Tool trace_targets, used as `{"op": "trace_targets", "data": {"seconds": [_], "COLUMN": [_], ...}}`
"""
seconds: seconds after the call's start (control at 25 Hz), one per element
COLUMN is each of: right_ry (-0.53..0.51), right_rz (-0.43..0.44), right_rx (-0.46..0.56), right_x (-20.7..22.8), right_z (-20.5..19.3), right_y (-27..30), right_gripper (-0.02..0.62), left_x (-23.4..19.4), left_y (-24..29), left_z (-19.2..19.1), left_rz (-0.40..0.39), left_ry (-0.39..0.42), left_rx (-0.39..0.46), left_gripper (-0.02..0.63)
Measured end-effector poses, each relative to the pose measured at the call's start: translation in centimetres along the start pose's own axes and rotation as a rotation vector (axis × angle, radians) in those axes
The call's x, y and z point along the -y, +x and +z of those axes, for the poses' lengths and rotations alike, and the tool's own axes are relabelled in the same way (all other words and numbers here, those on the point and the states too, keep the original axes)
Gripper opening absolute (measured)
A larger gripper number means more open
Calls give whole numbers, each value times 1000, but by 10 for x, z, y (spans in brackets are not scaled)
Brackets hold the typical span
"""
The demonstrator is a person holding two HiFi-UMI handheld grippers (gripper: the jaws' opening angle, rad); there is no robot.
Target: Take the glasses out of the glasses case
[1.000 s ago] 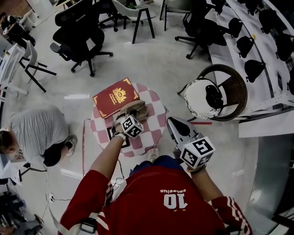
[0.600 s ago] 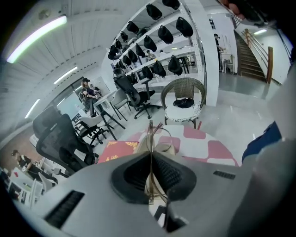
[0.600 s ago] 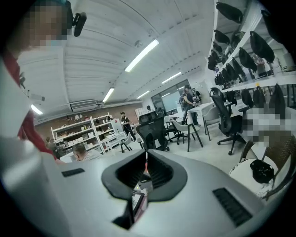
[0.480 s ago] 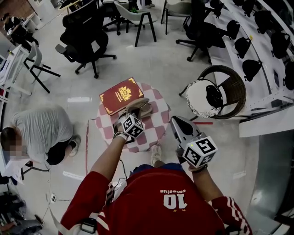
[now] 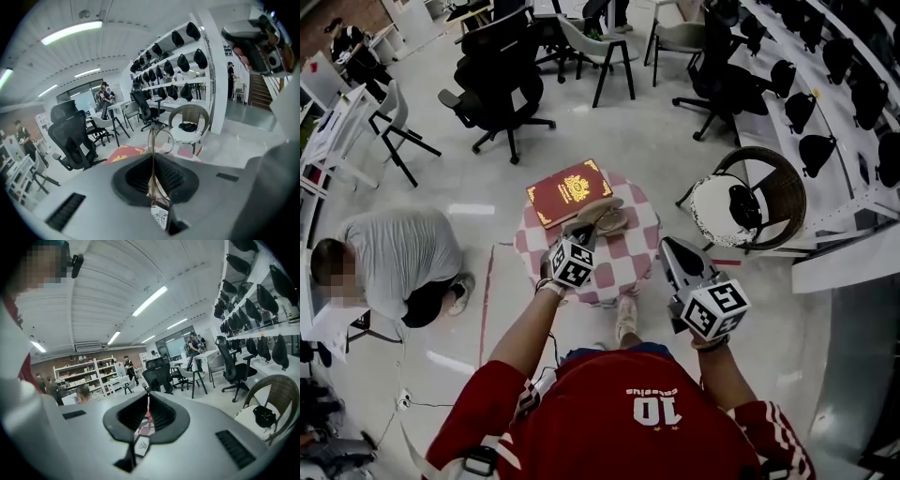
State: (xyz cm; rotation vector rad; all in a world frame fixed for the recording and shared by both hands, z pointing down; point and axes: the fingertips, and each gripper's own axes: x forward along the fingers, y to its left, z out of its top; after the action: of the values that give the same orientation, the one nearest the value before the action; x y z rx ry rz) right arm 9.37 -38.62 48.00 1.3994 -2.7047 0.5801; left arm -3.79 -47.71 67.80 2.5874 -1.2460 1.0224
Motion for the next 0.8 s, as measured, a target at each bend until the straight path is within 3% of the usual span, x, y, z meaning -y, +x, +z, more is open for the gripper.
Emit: {"op": "trace_targets", "data": {"seconds": [0.56, 0.8], "right_ry": [-51, -69], "right_rz": [-3, -8], "right_rx": [41, 67], "right_x": [-64, -83], "right_z": [-3, 0], "right_y": [-34, -47], "right_gripper": [23, 23], "left_x": [-11, -10], "left_y": [-149, -216], "left_z": [47, 74], "left_rz": [-21, -39], "left_ry": [-286, -353], "left_rx": [318, 461], "left_gripper": [20, 20]}}
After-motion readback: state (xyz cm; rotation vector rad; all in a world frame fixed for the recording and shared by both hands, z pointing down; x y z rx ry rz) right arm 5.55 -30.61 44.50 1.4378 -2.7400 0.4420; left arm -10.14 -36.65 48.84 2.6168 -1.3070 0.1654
